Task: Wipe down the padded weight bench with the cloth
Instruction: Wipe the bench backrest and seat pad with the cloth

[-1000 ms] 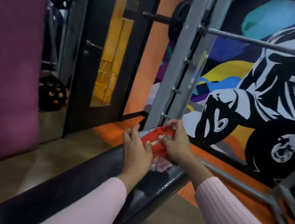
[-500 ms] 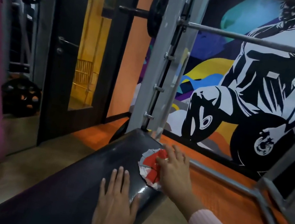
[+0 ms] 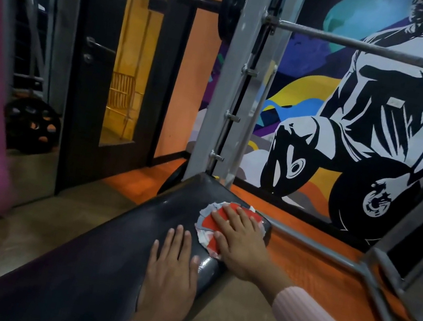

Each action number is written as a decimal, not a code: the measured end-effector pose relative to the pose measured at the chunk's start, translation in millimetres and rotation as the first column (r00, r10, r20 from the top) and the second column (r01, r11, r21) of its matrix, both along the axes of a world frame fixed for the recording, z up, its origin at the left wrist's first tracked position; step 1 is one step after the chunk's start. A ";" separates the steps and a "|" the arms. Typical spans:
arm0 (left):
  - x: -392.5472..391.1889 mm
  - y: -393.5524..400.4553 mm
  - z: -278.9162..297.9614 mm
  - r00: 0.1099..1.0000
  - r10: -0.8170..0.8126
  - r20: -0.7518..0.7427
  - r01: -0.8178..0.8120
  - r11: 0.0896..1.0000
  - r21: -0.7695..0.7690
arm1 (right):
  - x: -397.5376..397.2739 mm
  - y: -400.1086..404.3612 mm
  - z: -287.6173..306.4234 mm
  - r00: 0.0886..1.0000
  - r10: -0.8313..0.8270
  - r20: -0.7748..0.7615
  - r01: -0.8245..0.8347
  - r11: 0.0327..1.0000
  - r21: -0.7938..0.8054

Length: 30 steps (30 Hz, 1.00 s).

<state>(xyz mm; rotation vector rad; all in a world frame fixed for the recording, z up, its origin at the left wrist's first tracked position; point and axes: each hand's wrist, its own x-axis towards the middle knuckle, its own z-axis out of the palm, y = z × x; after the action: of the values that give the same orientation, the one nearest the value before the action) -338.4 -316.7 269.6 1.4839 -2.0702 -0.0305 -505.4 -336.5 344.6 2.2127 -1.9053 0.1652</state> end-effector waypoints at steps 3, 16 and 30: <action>0.0 0.8 -1.4 0.999 -0.024 -0.024 0.023 1.000 -0.017 | -15.5 17.0 1.8 0.999 0.032 0.013 -0.032 0.999 0.022; 1.3 5.2 -1.3 1.000 -0.019 -0.008 0.018 0.999 -0.030 | -18.9 20.4 -2.0 0.996 0.084 0.015 -0.084 0.995 0.051; 2.1 6.4 -1.8 0.999 -0.033 -0.004 0.033 0.999 -0.023 | -17.8 26.1 -6.6 1.000 -0.005 0.030 0.005 1.000 0.007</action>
<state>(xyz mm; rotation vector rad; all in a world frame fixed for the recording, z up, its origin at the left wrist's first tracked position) -336.2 -310.3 267.8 1.4349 -2.0850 -0.0232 -523.2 -310.4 337.9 2.2217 -1.9300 0.1924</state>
